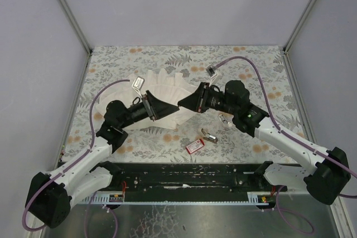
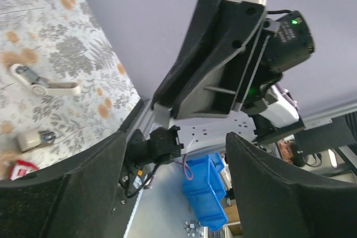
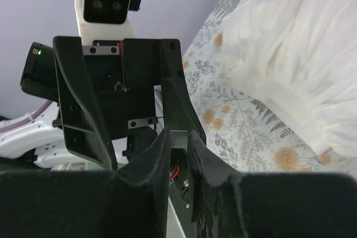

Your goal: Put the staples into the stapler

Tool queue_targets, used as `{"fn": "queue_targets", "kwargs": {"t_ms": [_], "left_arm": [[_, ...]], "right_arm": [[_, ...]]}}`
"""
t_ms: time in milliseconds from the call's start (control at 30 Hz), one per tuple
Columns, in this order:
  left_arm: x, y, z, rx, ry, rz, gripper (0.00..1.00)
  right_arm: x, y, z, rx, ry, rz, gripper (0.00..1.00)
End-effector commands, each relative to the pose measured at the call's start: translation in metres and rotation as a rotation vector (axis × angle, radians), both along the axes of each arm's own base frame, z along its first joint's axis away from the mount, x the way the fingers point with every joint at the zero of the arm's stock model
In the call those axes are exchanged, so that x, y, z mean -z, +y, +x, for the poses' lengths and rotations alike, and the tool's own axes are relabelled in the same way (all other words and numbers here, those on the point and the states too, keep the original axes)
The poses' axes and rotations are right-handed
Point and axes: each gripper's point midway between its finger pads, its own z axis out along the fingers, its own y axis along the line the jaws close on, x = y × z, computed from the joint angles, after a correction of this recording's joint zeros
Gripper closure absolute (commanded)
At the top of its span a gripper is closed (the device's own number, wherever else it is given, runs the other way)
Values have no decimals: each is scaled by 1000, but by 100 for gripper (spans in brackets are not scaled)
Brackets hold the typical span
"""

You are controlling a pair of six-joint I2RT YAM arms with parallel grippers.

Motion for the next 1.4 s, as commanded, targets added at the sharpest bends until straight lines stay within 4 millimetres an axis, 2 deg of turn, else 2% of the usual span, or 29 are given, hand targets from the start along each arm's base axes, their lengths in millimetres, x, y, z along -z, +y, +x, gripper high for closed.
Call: {"fn": "queue_targets", "kwargs": {"t_ms": [0,367,733,1033,1167,1267,1367], "left_arm": [[-50,-11,-12,61,-141,-109,32],[-57,-10,-14,54,-143,-134,60],[-60,-7,-17,47,-134,-160,75],[-59,-7,-16,40,-120,-170,85],[-52,-8,-14,35,-96,-154,86],[-46,-9,-12,34,-81,-133,87],[-33,-10,-10,31,-73,-76,88]], "right_arm": [[-41,6,-18,-101,-70,154,79],[-50,4,-28,-129,-62,213,79],[-54,4,-32,-150,-56,239,79],[-47,5,-36,-173,-38,225,80],[-40,4,-36,-167,-33,211,79],[-36,2,-35,-155,-35,193,72],[-32,-4,-28,-100,-52,147,54]]}}
